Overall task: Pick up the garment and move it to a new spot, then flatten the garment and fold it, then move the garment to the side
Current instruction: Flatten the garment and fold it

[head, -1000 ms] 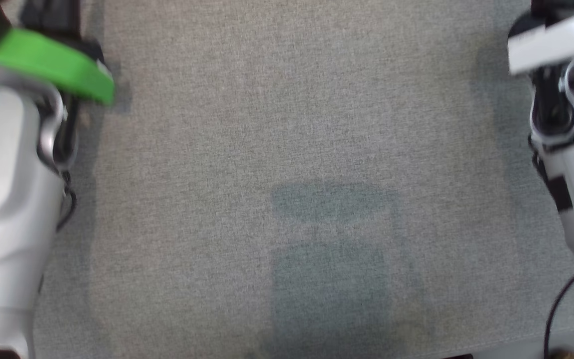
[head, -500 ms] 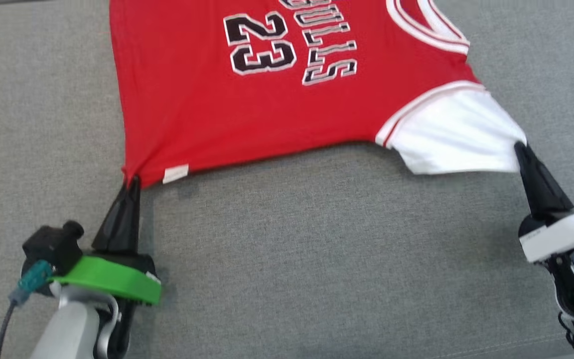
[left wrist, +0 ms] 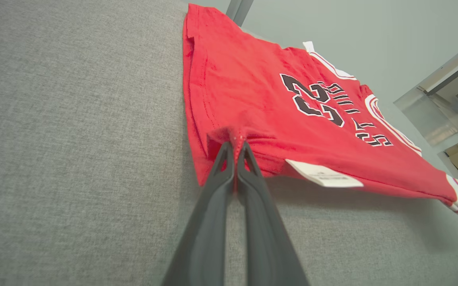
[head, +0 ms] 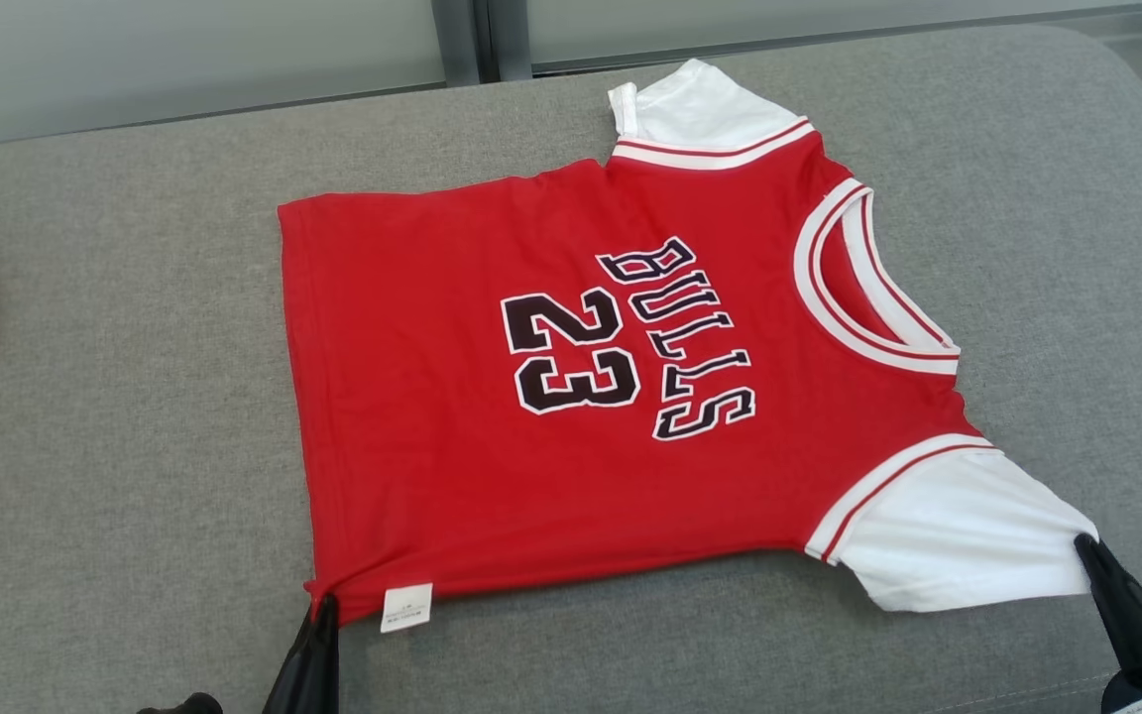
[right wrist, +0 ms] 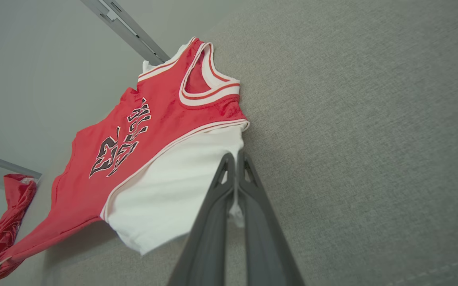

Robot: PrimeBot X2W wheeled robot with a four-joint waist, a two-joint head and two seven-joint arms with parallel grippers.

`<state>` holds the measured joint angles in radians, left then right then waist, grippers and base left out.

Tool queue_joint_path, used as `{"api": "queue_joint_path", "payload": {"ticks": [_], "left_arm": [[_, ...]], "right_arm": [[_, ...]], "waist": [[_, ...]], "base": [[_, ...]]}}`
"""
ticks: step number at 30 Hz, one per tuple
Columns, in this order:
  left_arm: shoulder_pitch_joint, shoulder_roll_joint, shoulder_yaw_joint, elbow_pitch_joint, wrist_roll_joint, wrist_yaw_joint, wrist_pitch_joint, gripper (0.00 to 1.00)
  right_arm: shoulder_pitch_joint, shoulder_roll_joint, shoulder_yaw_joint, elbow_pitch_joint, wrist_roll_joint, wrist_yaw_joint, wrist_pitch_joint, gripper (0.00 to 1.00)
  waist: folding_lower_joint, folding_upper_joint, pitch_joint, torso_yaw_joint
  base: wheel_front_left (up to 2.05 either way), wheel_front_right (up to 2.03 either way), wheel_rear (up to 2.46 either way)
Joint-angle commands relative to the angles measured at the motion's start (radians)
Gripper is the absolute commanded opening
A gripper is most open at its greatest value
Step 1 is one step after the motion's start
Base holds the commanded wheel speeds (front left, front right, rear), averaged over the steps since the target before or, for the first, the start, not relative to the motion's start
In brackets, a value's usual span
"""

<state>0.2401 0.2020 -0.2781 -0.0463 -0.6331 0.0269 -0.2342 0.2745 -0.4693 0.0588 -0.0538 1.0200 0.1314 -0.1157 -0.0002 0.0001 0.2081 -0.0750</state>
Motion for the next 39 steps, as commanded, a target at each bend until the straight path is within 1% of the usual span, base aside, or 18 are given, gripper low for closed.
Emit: {"api": "queue_joint_path", "payload": {"ticks": [1, 4, 9, 12, 14, 15, 16, 19, 22, 25, 31, 34, 35, 36, 37, 38, 39], "left_arm": [[0.005, 0.016, 0.005, -0.020, 0.003, 0.012, 0.013, 0.00], [-0.001, 0.018, 0.007, -0.047, -0.009, 0.023, 0.042, 0.00], [-0.047, 0.060, 0.037, -0.129, -0.031, 0.055, 0.135, 0.00], [-0.091, 0.080, 0.044, -0.165, -0.046, 0.063, 0.202, 0.00], [-0.124, 0.093, 0.045, -0.165, -0.052, 0.072, 0.243, 0.00], [-0.149, 0.091, 0.041, -0.160, -0.057, 0.073, 0.260, 0.00], [-0.200, 0.094, 0.036, -0.134, -0.059, 0.079, 0.297, 0.00], [-0.300, 0.087, 0.017, -0.078, -0.051, 0.077, 0.340, 0.00], [-0.394, 0.077, -0.009, 0.010, -0.032, 0.081, 0.379, 0.00], [-0.474, 0.059, -0.034, 0.095, -0.027, 0.074, 0.410, 0.00], [-0.601, 0.046, -0.058, 0.252, 0.004, 0.052, 0.388, 0.00], [-0.643, 0.029, -0.073, 0.321, 0.011, 0.044, 0.387, 0.00], [-0.655, 0.026, -0.074, 0.340, 0.015, 0.043, 0.382, 0.00], [-0.665, 0.027, -0.074, 0.361, 0.024, 0.051, 0.376, 0.00], [-0.672, 0.026, -0.077, 0.379, 0.031, 0.054, 0.368, 0.29], [-0.673, 0.019, -0.074, 0.394, 0.028, 0.057, 0.359, 0.85], [-0.673, 0.012, -0.071, 0.406, 0.023, 0.060, 0.350, 1.00]], "right_arm": [[0.006, -0.002, -0.016, -0.025, 0.010, -0.001, 0.000, 0.00], [-0.006, -0.004, -0.024, -0.056, 0.020, -0.001, 0.010, 0.00], [-0.122, -0.016, -0.029, -0.083, 0.001, -0.001, 0.055, 0.00], [-0.222, -0.016, -0.017, -0.062, -0.008, -0.001, 0.090, 0.00], [-0.289, -0.024, -0.002, -0.032, -0.021, -0.001, 0.120, 0.00], [-0.322, -0.026, 0.001, -0.011, -0.023, -0.001, 0.132, 0.00], [-0.391, -0.025, 0.015, 0.033, -0.035, -0.001, 0.155, 0.00], [-0.483, -0.009, 0.028, 0.109, -0.052, -0.001, 0.177, 0.00], [-0.561, 0.004, 0.043, 0.185, -0.073, -0.001, 0.187, 0.00], [-0.635, 0.015, 0.070, 0.257, -0.098, -0.001, 0.204, 0.00], [-0.755, 0.039, 0.143, 0.403, -0.166, -0.001, 0.218, 0.00], [-0.797, 0.043, 0.173, 0.459, -0.202, -0.001, 0.192, 0.00], [-0.809, 0.044, 0.181, 0.469, -0.214, -0.001, 0.173, 0.27], [-0.817, 0.048, 0.188, 0.483, -0.221, -0.001, 0.155, 0.47], [-0.821, 0.052, 0.195, 0.495, -0.225, -0.001, 0.144, 1.00], [-0.826, 0.055, 0.201, 0.502, -0.228, -0.001, 0.134, 1.00], [-0.832, 0.053, 0.209, 0.504, -0.232, -0.001, 0.124, 1.00]], "waist": [[0.0002, -0.0001, 0.014, -0.006], [0.0002, -0.0001, 0.027, -0.012], [0.0002, -0.0001, 0.065, -0.034], [0.0002, -0.0001, 0.076, -0.037], [0.0002, -0.0001, 0.082, -0.034], [0.0002, -0.0001, 0.085, -0.030], [0.0002, -0.0001, 0.094, -0.020], [0.0002, -0.0001, 0.101, 0.002], [0.0002, -0.0001, 0.102, 0.024], [0.0002, -0.0001, 0.109, 0.033], [0.0002, -0.0001, 0.128, 0.034], [0.0002, -0.0001, 0.135, 0.035], [0.0002, -0.0001, 0.136, 0.035], [0.0002, -0.0001, 0.136, 0.034], [0.0002, -0.0001, 0.135, 0.034], [0.0002, -0.0001, 0.134, 0.033], [0.0002, -0.0001, 0.131, 0.031]], "base": [[0.00, 0.00, 0.00], [0.00, 0.00, 0.00], [0.00, 0.00, 0.00], [0.00, 0.00, 0.00], [0.00, 0.00, 0.00], [0.00, 0.00, 0.00], [0.00, 0.00, 0.00], [0.00, 0.00, 0.00], [0.00, 0.00, 0.00], [0.00, 0.00, 0.00], [0.00, 0.00, 0.00], [0.00, 0.00, 0.00], [0.00, 0.00, 0.00], [0.00, 0.00, 0.00], [0.00, 0.00, 0.00], [0.00, 0.00, 0.00], [0.00, 0.00, 0.00]]}}
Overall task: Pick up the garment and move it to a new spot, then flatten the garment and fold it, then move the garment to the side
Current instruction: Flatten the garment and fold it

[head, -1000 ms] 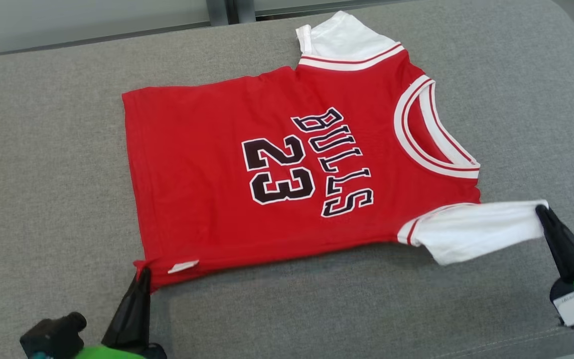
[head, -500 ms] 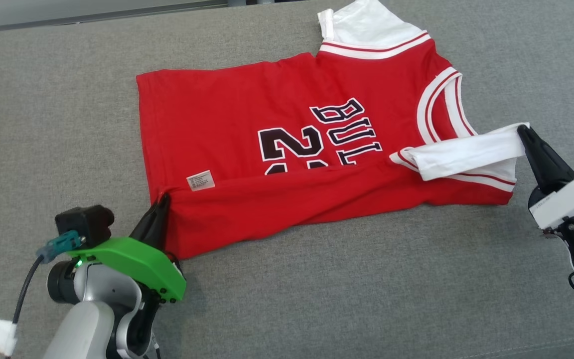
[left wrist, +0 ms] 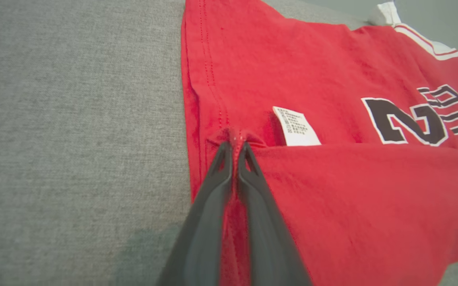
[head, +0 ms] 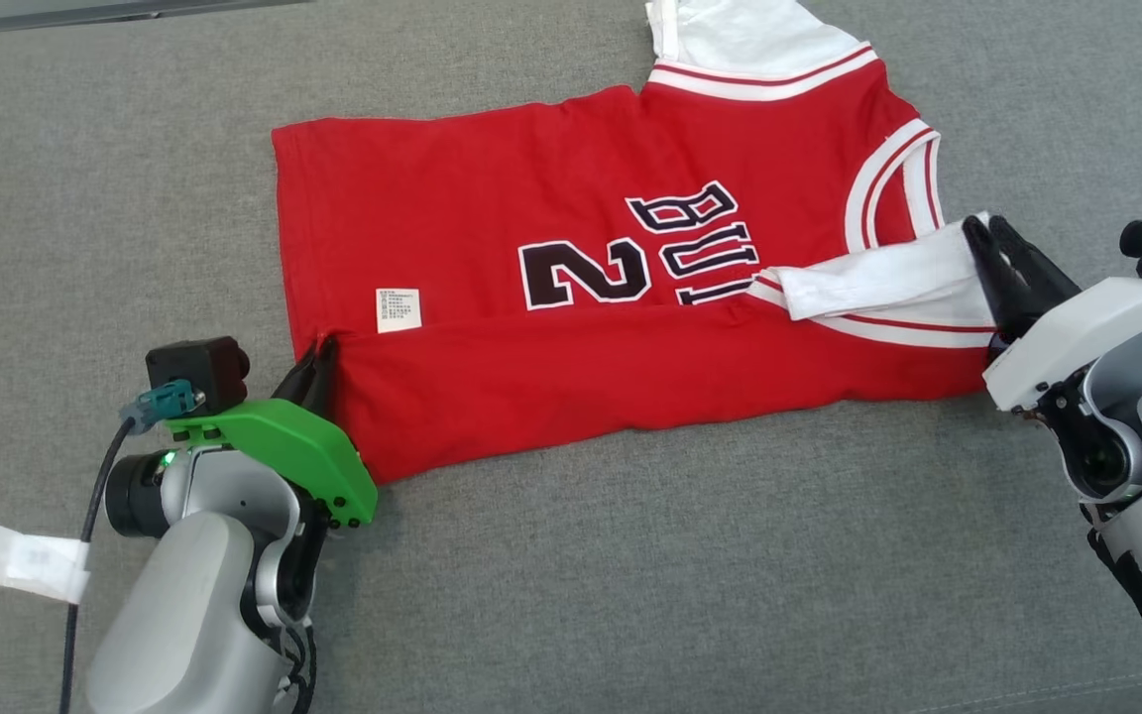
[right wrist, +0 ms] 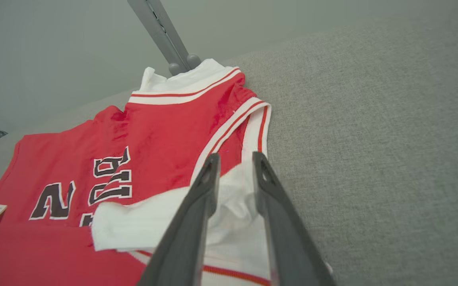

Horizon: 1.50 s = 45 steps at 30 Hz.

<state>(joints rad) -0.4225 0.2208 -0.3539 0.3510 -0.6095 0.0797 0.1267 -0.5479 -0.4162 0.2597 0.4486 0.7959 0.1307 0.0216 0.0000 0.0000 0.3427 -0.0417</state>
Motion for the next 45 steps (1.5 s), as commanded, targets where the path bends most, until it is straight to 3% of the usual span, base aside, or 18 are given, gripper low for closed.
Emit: {"api": "queue_joint_path", "payload": {"ticks": [1, 6, 9, 14, 23, 31, 37, 38, 39, 40, 45], "left_arm": [[-0.008, -0.009, 0.005, 0.019, 0.001, 0.008, -0.020, 1.00], [0.031, -0.004, 0.008, 0.017, 0.018, 0.026, -0.063, 1.00], [0.076, 0.010, 0.016, -0.054, 0.026, 0.047, -0.091, 1.00], [0.195, 0.050, -0.012, -0.223, 0.020, 0.075, -0.011, 1.00], [0.277, 0.155, -0.012, -0.356, 0.041, 0.138, 0.142, 1.00], [0.262, 0.175, -0.028, -0.341, 0.026, 0.148, 0.232, 1.00], [0.242, 0.168, -0.033, -0.291, 0.016, 0.139, 0.240, 1.00], [0.237, 0.163, -0.033, -0.287, 0.014, 0.137, 0.238, 0.91], [0.234, 0.156, -0.033, -0.284, 0.007, 0.132, 0.235, 0.25], [0.232, 0.155, -0.037, -0.282, 0.000, 0.122, 0.236, 0.00], [0.257, 0.168, -0.022, -0.304, -0.038, 0.098, 0.240, 0.00]], "right_arm": [[-0.013, -0.006, 0.014, 0.002, -0.011, 0.000, -0.023, 1.00], [0.013, -0.043, 0.027, -0.029, -0.040, 0.000, -0.071, 1.00], [0.050, -0.083, 0.031, -0.080, -0.078, 0.000, -0.069, 1.00], [0.132, -0.131, 0.027, -0.171, -0.167, 0.000, 0.048, 1.00], [0.186, -0.059, -0.018, -0.231, -0.306, 0.000, 0.264, 1.00], [0.175, -0.003, -0.079, -0.206, -0.390, 0.000, 0.351, 1.00], [0.169, 0.021, -0.069, -0.192, -0.400, 0.000, 0.384, 1.00], [0.167, 0.023, -0.066, -0.191, -0.397, 0.000, 0.384, 0.89], [0.165, 0.027, -0.062, -0.190, -0.389, 0.000, 0.386, 0.55], [0.164, 0.032, -0.060, -0.188, -0.380, 0.000, 0.387, 0.00], [0.174, 0.005, -0.058, -0.192, -0.319, -0.001, 0.405, 0.00]], "waist": [[0.0000, 0.0000, -0.006, -0.003], [0.0000, 0.0000, -0.028, -0.011], [0.0000, 0.0000, -0.047, -0.023], [0.0000, 0.0000, -0.046, -0.045], [0.0000, 0.0000, -0.007, -0.059], [0.0000, 0.0000, 0.019, -0.039], [0.0000, 0.0000, 0.035, -0.037], [0.0000, 0.0000, 0.037, -0.037], [0.0000, 0.0000, 0.038, -0.038], [0.0000, 0.0000, 0.037, -0.040], [0.0000, 0.0000, 0.002, -0.040]], "base": [[0.00, 0.00, 0.00], [0.00, 0.00, 0.00], [0.00, 0.00, 0.00], [0.00, 0.00, 0.00], [0.00, 0.00, 0.00], [0.00, 0.00, 0.00], [0.00, 0.00, 0.00], [0.00, 0.00, 0.00], [0.00, 0.00, 0.00], [0.00, 0.00, 0.00], [0.00, 0.00, 0.00]]}}
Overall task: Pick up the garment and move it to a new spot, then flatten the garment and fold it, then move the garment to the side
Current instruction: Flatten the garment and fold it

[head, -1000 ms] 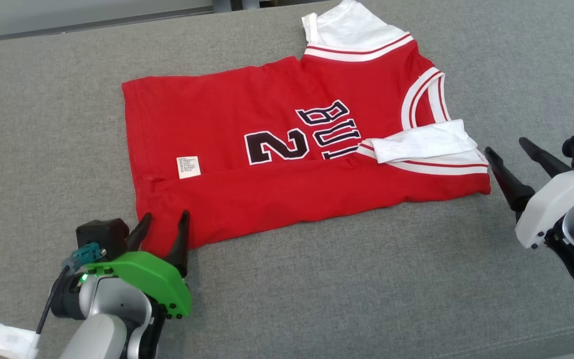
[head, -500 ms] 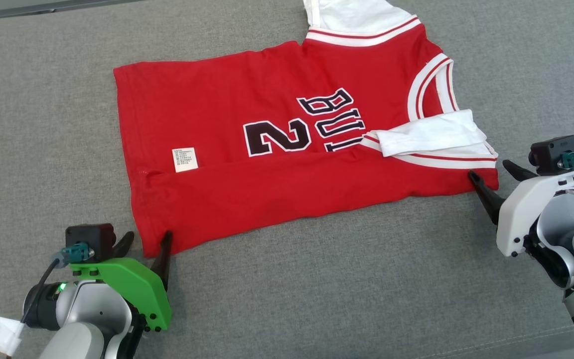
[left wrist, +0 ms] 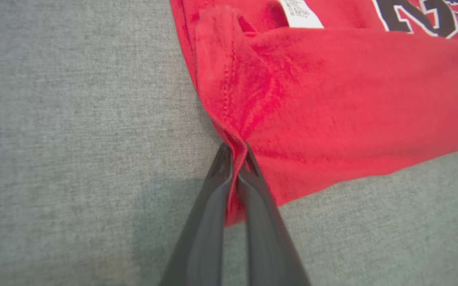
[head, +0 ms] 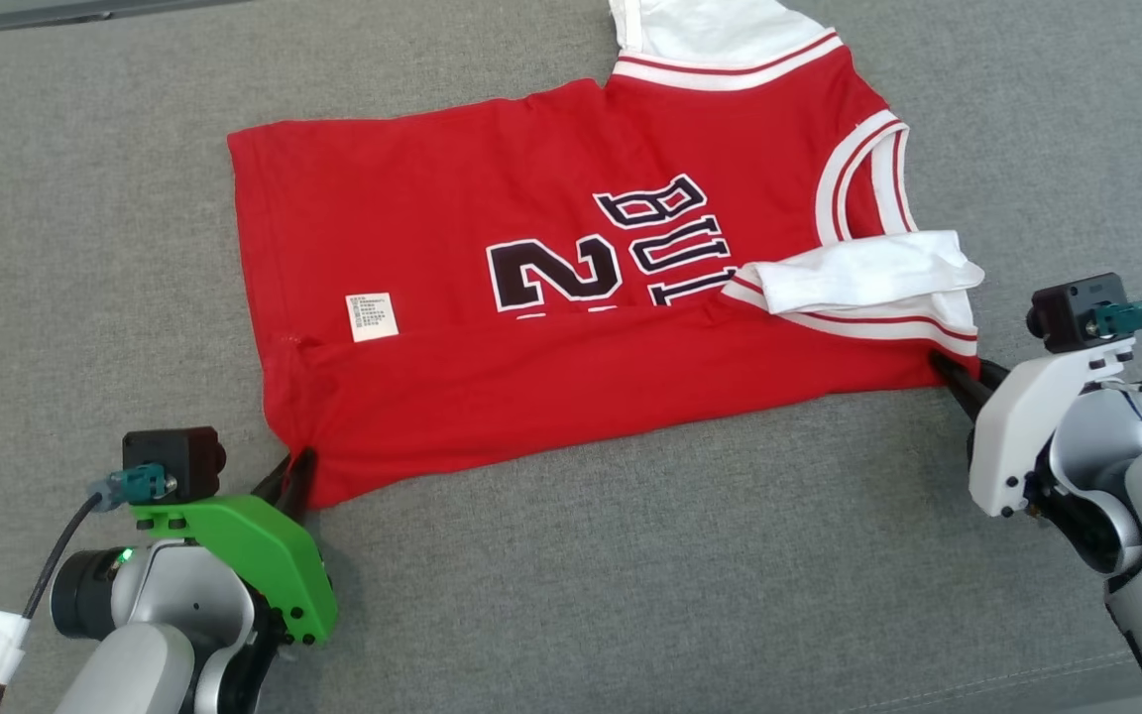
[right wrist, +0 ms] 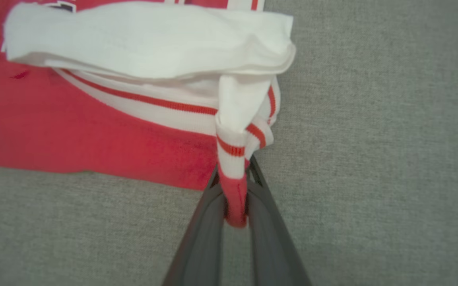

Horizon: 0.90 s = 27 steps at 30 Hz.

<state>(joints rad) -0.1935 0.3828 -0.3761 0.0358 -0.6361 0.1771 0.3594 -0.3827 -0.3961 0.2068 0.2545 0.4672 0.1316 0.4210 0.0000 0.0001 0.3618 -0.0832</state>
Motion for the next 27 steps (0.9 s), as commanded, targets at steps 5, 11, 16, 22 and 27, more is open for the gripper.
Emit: {"api": "queue_joint_path", "payload": {"ticks": [5, 11, 16, 22, 27], "left_arm": [[0.064, 0.059, 0.021, -0.070, -0.030, -0.003, 0.042, 0.00], [0.160, 0.110, 0.030, -0.213, -0.049, 0.032, 0.109, 0.00], [0.290, 0.110, 0.050, -0.349, -0.076, 0.092, 0.112, 0.00], [0.398, 0.059, 0.036, -0.373, -0.092, 0.114, 0.058, 0.00], [0.393, 0.023, 0.013, -0.316, -0.090, 0.101, 0.023, 0.28]], "right_arm": [[0.035, -0.097, 0.016, -0.084, 0.102, -0.002, 0.073, 0.00], [0.112, -0.184, 0.016, -0.221, 0.214, -0.002, 0.179, 0.00], [0.244, -0.254, -0.036, -0.336, 0.275, -0.002, 0.238, 0.00], [0.361, -0.237, -0.102, -0.374, 0.285, -0.002, 0.215, 0.00], [0.356, -0.211, -0.072, -0.344, 0.252, -0.002, 0.197, 0.36]], "waist": [[0.0000, -0.0001, -0.072, 0.002], [0.0000, -0.0001, -0.106, -0.003], [0.0000, -0.0001, -0.086, -0.014], [0.0000, -0.0001, -0.040, -0.026], [0.0000, -0.0001, -0.028, -0.026]], "base": [[0.00, 0.00, 0.00], [0.00, 0.00, 0.00], [0.00, 0.00, 0.00], [0.00, 0.00, 0.00], [0.00, 0.00, 0.00]]}}
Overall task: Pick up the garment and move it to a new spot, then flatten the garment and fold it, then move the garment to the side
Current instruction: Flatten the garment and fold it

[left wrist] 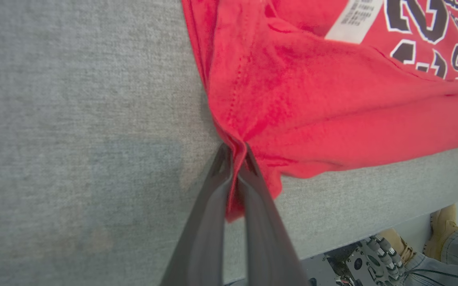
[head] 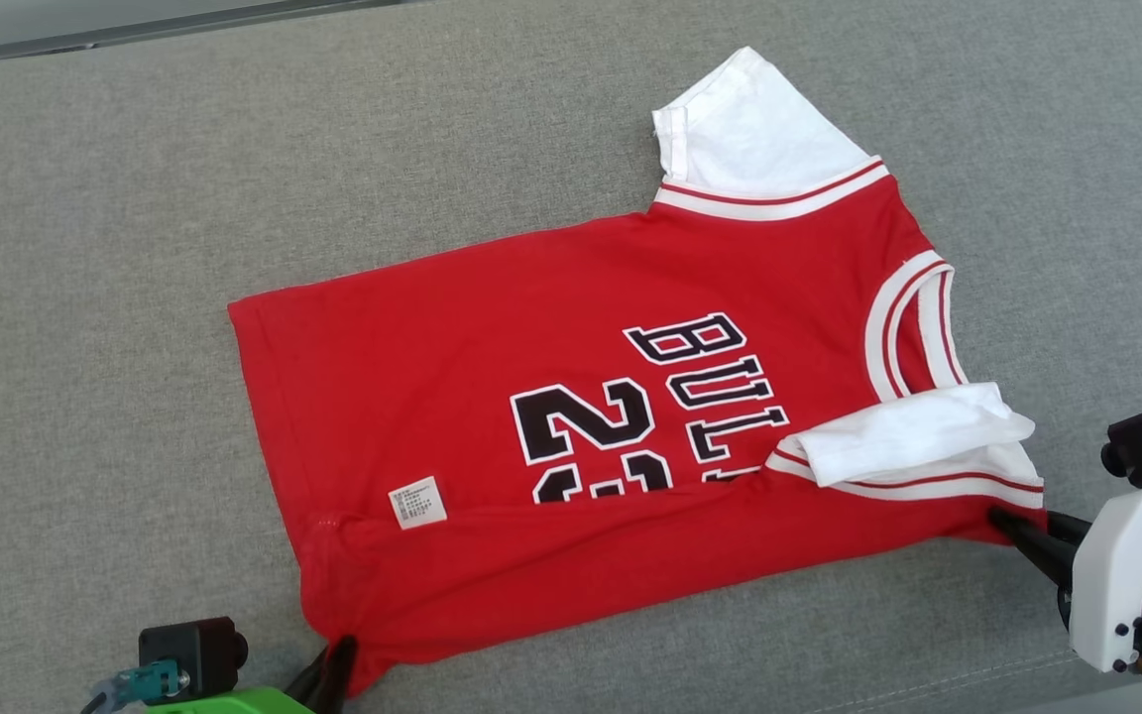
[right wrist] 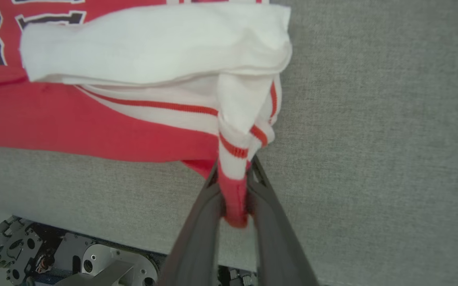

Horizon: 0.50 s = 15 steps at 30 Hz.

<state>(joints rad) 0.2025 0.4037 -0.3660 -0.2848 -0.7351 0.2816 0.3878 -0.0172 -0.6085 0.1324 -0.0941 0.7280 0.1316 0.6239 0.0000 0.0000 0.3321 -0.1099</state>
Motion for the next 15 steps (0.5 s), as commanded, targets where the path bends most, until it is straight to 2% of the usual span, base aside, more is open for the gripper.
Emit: {"api": "queue_joint_path", "payload": {"ticks": [1, 2, 7, 11, 15], "left_arm": [[-0.007, 0.006, 0.003, 0.011, 0.015, -0.004, -0.009, 0.72], [-0.010, 0.007, 0.006, 0.013, 0.015, -0.007, -0.014, 1.00], [-0.009, 0.013, 0.028, -0.010, 0.002, 0.004, -0.020, 1.00], [-0.025, 0.055, 0.068, -0.072, 0.021, 0.015, -0.016, 1.00], [-0.122, 0.099, 0.090, -0.127, 0.045, 0.016, 0.022, 1.00]], "right_arm": [[-0.014, 0.004, 0.003, 0.005, -0.013, -0.002, -0.010, 1.00], [-0.015, -0.003, 0.010, 0.005, -0.021, -0.002, -0.003, 1.00], [-0.023, -0.041, -0.008, -0.019, -0.027, -0.002, 0.020, 1.00], [-0.052, -0.069, -0.056, -0.094, -0.008, -0.002, 0.022, 1.00], [-0.150, -0.086, -0.095, -0.141, -0.021, -0.002, 0.016, 1.00]], "waist": [[0.0000, 0.0000, 0.001, 0.002], [0.0000, 0.0000, 0.001, 0.003], [0.0000, 0.0000, -0.005, 0.009], [0.0000, 0.0000, -0.003, 0.014], [0.0000, 0.0000, 0.025, 0.024]], "base": [[0.00, 0.00, 0.00], [0.00, 0.00, 0.00], [0.00, 0.00, 0.00], [0.00, 0.00, 0.00], [0.00, 0.00, 0.00]]}}
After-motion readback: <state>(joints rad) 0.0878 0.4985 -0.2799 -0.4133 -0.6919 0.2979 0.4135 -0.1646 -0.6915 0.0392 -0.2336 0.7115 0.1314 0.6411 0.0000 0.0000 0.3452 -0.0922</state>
